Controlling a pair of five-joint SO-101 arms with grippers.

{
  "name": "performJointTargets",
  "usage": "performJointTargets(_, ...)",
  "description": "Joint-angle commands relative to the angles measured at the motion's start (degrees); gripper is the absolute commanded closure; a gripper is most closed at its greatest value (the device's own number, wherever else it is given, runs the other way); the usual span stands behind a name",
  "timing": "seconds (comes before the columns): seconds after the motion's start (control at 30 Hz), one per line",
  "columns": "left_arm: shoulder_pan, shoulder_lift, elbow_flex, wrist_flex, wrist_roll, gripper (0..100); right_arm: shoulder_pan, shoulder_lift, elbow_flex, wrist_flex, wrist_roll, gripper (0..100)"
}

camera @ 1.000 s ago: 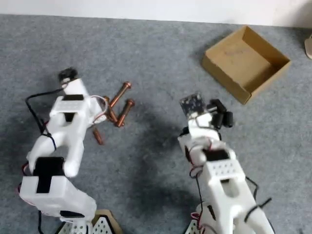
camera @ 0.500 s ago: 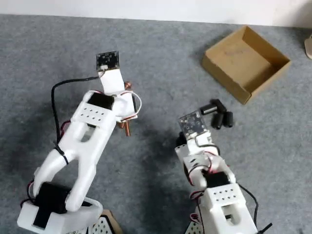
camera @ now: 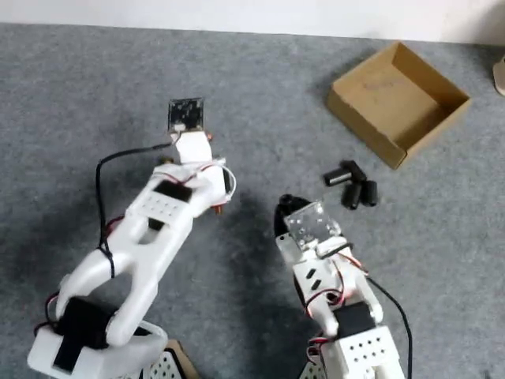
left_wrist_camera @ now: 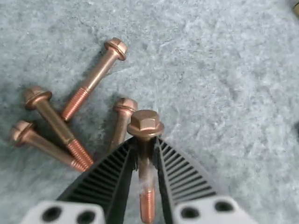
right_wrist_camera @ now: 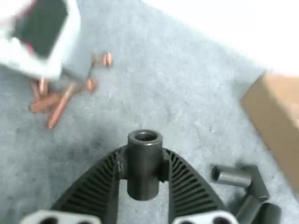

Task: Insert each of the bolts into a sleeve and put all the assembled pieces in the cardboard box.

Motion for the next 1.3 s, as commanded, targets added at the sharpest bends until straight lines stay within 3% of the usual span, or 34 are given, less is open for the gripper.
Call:
performJointTargets(0.0,1.19,-6.81,3.21,-7.3,0.18,100,-2.24,-6.2,8.84,5.58,0.97,99.4)
performJointTargets(0.3,1.27,-24.4,12.53,-12.13,0.79,100,-4.97,-9.63,8.84,11.03,0.97,99.4)
performJointTargets(0.5,2.68,-35.91,18.24,-12.31,6.51,100,-6.9,-9.54,8.84,11.82,0.97,99.4)
performJointTargets(0.67,4.7,-44.09,23.69,-12.22,17.05,100,-8.84,-9.54,8.84,12.09,0.97,99.4)
performJointTargets(0.9,8.92,-49.36,27.56,-12.31,17.14,100,-11.82,-9.71,8.84,12.09,0.97,99.4)
performJointTargets(1.27,9.27,-55.69,28.35,-9.93,17.67,100,-11.91,-9.54,8.84,12.0,0.97,99.4)
